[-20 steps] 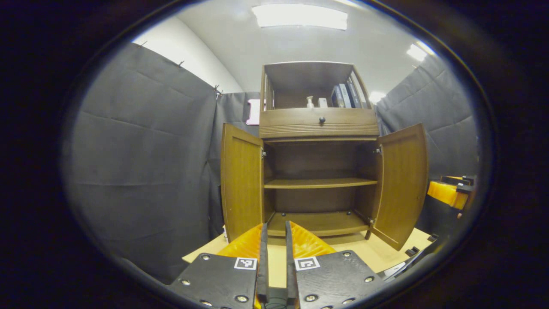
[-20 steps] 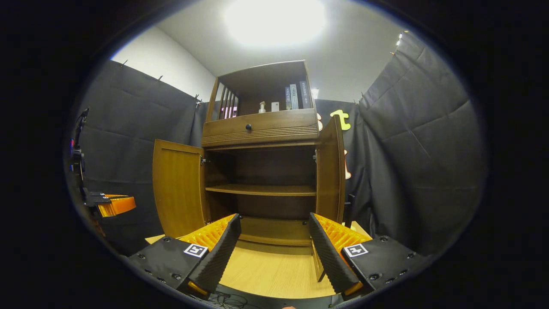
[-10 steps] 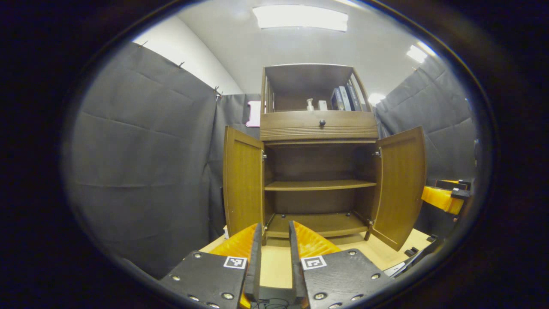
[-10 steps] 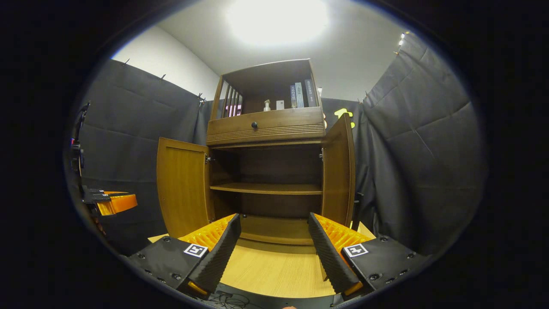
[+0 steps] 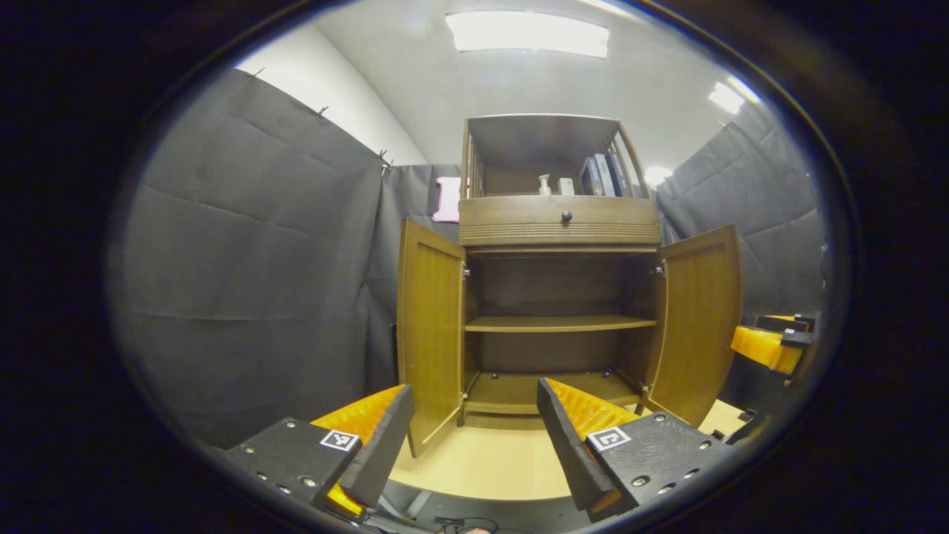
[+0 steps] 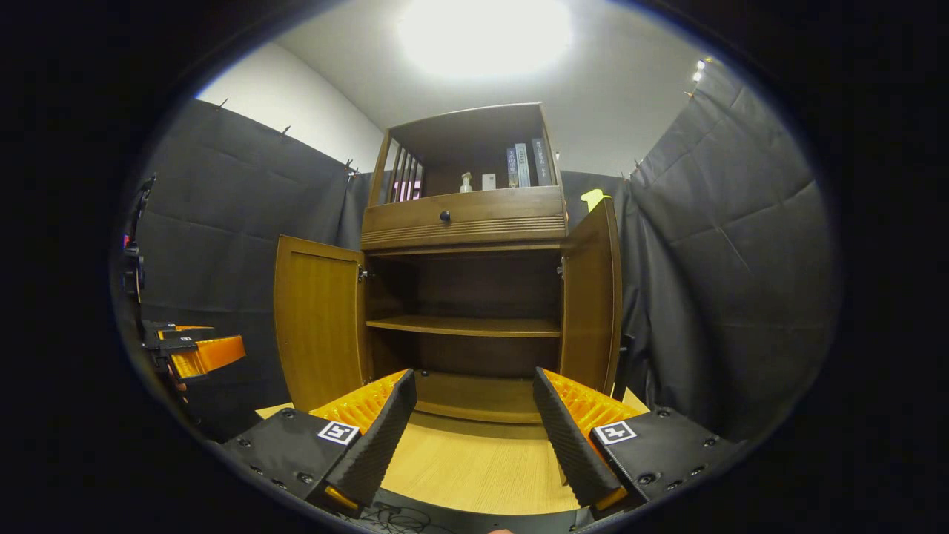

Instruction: Open the right door of the double-door shoe cabinet with the right hand, and open the left door with the left hand.

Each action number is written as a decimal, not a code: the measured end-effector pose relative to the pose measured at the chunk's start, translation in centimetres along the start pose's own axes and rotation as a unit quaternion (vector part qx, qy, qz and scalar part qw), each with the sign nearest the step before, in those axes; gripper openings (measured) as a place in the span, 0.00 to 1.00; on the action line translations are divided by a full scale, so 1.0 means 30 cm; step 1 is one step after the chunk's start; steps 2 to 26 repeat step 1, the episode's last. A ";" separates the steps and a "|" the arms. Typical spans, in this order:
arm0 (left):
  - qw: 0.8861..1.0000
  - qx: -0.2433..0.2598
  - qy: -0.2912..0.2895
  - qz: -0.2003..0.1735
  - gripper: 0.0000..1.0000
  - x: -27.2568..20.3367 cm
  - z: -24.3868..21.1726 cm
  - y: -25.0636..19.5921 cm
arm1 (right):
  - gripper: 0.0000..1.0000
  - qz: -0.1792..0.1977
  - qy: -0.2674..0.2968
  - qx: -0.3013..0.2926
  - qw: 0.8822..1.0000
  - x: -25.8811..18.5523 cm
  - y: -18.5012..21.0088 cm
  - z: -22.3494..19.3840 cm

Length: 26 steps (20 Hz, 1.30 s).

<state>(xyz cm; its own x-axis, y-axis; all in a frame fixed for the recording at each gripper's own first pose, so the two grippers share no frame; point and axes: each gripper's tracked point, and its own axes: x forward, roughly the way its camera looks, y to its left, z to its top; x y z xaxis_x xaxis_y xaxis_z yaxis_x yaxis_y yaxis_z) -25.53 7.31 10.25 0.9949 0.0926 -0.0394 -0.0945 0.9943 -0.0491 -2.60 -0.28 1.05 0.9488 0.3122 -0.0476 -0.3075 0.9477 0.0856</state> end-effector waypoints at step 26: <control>1.000 -0.001 0.000 0.000 0.33 0.001 -0.002 0.003 | 0.99 0.000 0.000 0.000 1.000 0.001 0.003 0.001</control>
